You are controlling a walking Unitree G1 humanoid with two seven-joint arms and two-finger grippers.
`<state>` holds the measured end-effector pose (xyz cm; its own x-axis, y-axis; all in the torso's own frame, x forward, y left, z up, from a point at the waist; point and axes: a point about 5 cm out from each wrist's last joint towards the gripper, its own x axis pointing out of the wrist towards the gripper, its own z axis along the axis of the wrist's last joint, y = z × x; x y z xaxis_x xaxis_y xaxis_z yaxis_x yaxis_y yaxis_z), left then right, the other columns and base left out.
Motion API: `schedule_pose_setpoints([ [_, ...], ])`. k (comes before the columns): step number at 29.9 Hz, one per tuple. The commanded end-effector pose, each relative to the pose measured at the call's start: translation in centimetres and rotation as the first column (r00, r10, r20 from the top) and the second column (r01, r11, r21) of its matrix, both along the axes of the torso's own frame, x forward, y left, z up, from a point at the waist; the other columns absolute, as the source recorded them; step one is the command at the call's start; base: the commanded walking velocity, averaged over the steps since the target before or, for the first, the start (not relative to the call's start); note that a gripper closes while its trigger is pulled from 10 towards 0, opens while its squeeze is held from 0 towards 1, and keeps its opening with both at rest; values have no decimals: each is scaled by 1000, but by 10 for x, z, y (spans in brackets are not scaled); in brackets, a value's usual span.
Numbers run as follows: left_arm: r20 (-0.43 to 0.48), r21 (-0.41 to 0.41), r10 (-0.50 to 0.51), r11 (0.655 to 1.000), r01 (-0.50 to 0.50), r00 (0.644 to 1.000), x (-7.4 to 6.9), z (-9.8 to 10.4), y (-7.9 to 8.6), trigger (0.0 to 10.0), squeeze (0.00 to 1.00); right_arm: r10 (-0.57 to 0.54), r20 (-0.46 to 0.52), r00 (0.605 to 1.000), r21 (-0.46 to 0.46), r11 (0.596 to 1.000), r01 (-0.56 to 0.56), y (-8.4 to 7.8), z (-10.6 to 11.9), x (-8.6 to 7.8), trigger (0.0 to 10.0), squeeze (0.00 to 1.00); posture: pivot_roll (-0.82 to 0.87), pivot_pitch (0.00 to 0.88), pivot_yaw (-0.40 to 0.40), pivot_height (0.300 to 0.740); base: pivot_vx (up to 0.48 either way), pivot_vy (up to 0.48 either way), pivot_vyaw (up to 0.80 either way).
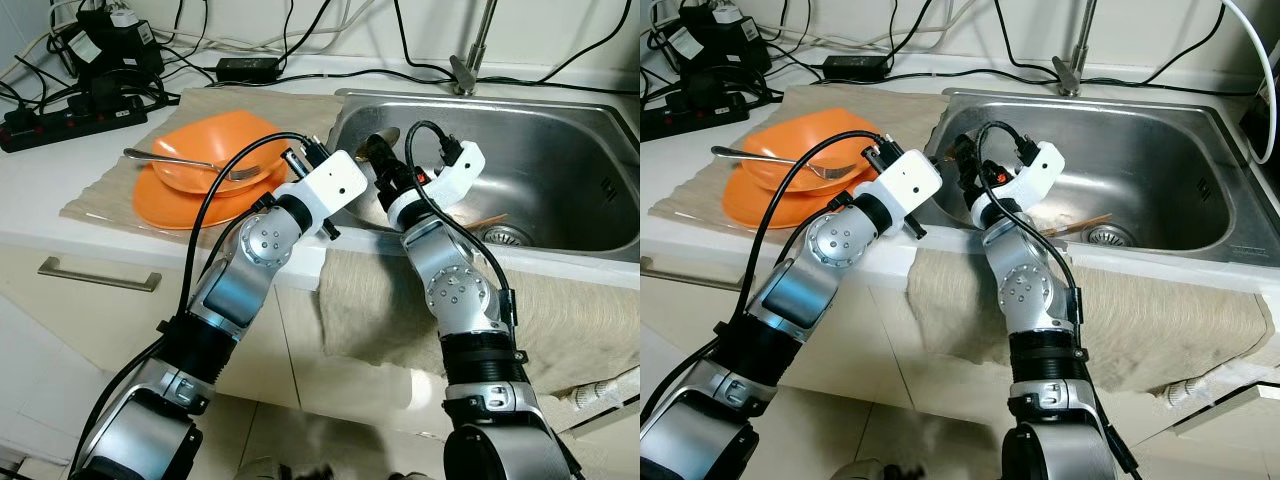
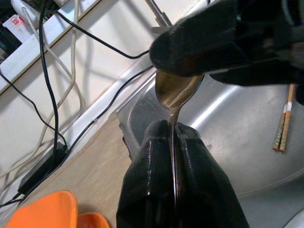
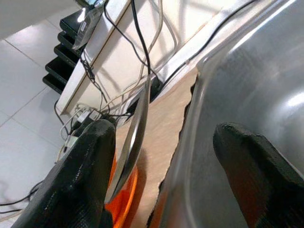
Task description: Kitchen organization
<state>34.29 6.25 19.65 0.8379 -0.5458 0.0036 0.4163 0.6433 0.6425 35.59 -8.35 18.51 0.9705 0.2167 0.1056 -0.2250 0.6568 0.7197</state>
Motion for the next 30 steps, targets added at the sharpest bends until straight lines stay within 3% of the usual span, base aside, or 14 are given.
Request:
schedule_pose_setpoints([
  [1,23,-12,-15,1000,15,1000,-2,6,1,0,0,42,43,998,27,999,-44,22,14,1,10000,0,72,5,68,740,0,0,0],
  [2,22,-12,-15,1000,15,1000,-2,6,1,0,0,37,42,998,23,999,-38,21,14,1,10000,0,72,5,68,740,0,0,0],
  [3,21,-12,-15,1000,15,1000,-2,6,1,0,0,30,40,999,18,999,-31,21,13,2,10000,263,72,2,66,740,0,0,0],
  [4,21,-13,-15,1000,15,1000,-2,6,1,0,0,24,36,999,14,1000,-25,20,12,2,10000,1000,72,1,65,740,0,0,0],
  [17,17,-17,-19,1000,20,1000,-2,6,1,0,0,-26,11,1000,-17,1000,26,16,5,6,10000,1000,70,4,67,740,0,0,0],
  [19,17,-19,-19,1000,20,1000,-2,7,1,0,0,-46,7,999,-67,997,46,14,4,7,10000,1000,71,6,67,740,0,0,0],
  [20,18,-20,-19,1000,20,1000,-2,7,0,0,0,-46,7,999,-74,996,47,15,4,7,10000,753,71,6,67,740,0,0,0],
  [21,18,-21,-19,1000,19,1000,-2,7,1,0,0,-47,11,999,-76,996,48,15,4,7,10000,0,71,7,67,740,0,0,0],
  [22,18,-21,-19,1000,19,1000,-2,7,1,0,0,-48,13,999,-72,996,49,15,4,7,10000,0,71,8,67,740,0,0,0],
  [23,18,-22,-19,1000,20,1000,-2,8,1,0,0,-52,18,998,-64,996,53,15,5,7,8235,0,71,8,67,740,0,0,0],
  [24,17,-22,-19,1000,20,1000,-2,8,1,0,0,-59,26,998,-57,997,61,14,6,7,0,0,72,8,67,740,0,0,0],
  [30,18,-26,-21,999,21,1000,-2,8,1,0,0,-92,25,995,-10,996,93,10,9,8,0,0,73,11,66,740,0,0,0],
])
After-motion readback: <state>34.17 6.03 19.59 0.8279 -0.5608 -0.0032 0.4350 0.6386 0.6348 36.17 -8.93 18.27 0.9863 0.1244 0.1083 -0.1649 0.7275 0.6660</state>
